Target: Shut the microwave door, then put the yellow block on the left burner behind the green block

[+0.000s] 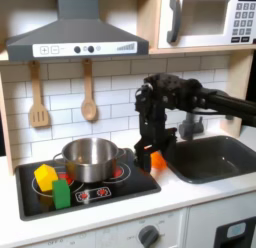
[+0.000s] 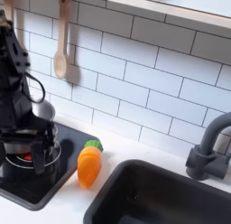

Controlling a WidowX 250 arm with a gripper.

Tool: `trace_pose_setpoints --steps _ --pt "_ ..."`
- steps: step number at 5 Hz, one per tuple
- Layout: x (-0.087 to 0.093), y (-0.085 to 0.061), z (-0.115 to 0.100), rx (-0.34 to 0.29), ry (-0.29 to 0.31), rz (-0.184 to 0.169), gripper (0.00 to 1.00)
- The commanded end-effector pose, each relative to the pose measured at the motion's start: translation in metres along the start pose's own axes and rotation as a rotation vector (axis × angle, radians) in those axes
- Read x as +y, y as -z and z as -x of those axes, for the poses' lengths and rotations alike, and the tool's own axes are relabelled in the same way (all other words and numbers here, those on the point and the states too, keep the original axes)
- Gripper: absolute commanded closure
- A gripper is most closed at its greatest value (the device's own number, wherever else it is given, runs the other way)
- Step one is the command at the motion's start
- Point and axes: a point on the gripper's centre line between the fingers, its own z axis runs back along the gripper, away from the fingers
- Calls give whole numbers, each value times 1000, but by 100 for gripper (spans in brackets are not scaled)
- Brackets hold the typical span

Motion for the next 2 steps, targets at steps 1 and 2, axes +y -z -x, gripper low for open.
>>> trace_pose_setpoints --steps 1,2 --pt "-19 -1 28 7 163 -69 0" --pt "-23 2 41 15 211 -94 0"
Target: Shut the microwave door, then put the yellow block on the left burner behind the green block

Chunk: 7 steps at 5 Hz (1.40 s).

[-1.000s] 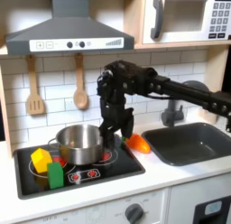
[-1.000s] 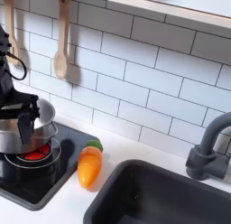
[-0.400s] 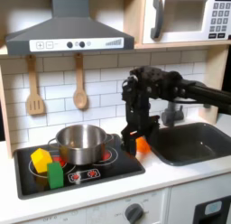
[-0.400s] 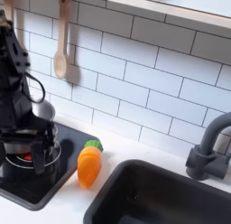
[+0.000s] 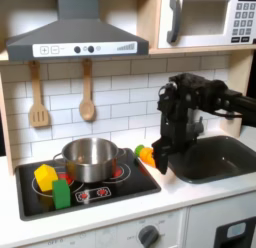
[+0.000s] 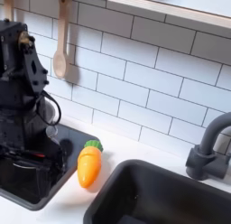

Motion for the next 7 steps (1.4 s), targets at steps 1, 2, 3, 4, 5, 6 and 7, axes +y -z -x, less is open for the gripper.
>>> trace_pose_setpoints --steps 1,2,3,4,5,6,7 --pt "-12 4 20 14 57 -21 0" --pt "-9 6 30 21 43 -29 0" --pt "-9 7 37 23 43 -32 0" --pt "-9 6 36 18 35 -20 0" --pt "-9 5 34 17 32 -25 0" --pt "-11 1 34 -6 -2 43 0" --pt "-9 5 35 7 0 35 0"
